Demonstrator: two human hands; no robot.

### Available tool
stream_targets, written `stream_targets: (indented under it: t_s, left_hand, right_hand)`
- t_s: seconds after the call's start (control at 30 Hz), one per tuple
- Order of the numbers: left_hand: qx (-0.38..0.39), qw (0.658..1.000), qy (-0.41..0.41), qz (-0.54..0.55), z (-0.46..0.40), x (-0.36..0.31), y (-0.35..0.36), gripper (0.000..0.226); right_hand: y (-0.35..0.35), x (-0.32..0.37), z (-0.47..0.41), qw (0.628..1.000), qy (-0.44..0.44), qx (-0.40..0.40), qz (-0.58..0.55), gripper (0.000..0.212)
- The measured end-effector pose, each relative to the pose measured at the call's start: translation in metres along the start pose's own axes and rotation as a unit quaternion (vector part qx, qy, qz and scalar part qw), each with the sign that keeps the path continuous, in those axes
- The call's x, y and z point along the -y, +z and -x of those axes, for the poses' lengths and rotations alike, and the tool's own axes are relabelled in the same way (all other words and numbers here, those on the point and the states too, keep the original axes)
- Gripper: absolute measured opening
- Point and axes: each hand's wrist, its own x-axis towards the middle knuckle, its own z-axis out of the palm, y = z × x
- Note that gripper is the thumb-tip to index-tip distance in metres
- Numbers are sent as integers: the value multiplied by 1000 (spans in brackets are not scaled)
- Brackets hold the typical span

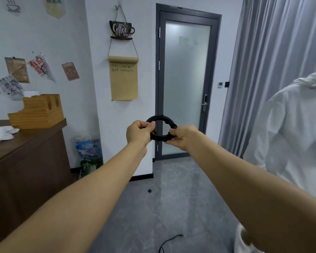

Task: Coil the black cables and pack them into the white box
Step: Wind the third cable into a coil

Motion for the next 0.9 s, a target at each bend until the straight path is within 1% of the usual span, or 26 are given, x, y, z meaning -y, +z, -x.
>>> stream_targets:
  t_s: [0.03, 0.1, 0.13, 0.2, 0.23, 0.3, 0.43, 0.5, 0.53, 0.6, 0.67, 0.73, 0.83, 0.9]
  left_hand:
    - [-4, 1000, -15, 3, -2, 3, -4, 18]
    - [0, 999, -44, -14, -7, 9, -14, 15]
    - [6, 998, -57, -32, -8, 11, -18, 15]
    - [12, 996, -73, -52, -9, 16, -25, 9]
    - [13, 995, -87, -49, -9, 20, -29, 13]
    - [24, 991, -126, -47, -9, 30, -37, 28]
    - [33, 976, -185, -109, -11, 54, -55, 32]
    - [34, 974, -187, -125, -10, 66, -61, 17]
    - [34, 973, -188, -133, -10, 73, -64, 7]
    - [37, 966, -198, -163, -7, 86, -69, 9]
    - [42, 954, -220, -201, 0, 100, -71, 4]
    - [27, 942, -246, -228, 9, 116, -72, 5]
    - [-18, 932, -285, -221, 27, 140, -75, 3]
    - [-50, 926, -302, -219, 39, 161, -82, 16]
  right_hand:
    - [4, -4, -1, 1000, -12, 0, 10, 41]
    - [10, -11, 2, 1000, -9, 12, 2, 42]
    - [13, -14, 5, 1000, -4, 16, 3, 38]
    - [17, -21, 5, 1000, 23, -3, -10, 20]
    - [18, -25, 4, 999, 37, -7, -15, 14]
    - [23, -34, 3, 999, 48, -5, 2, 15]
    - [31, -59, -2, 998, 61, -20, 26, 19]
    - [33, -76, -5, 997, 63, -18, 33, 20]
    - [33, -84, -6, 997, 70, -20, 33, 16]
    - [30, -100, -10, 996, 86, -13, 28, 10]
    - [23, -117, -15, 994, 104, -2, 30, 20]
    - [15, -134, -17, 991, 118, 9, 60, 26]
    - [6, -160, -17, 985, 150, 45, 74, 15]
    - [3, -183, -17, 979, 179, 66, 72, 22]
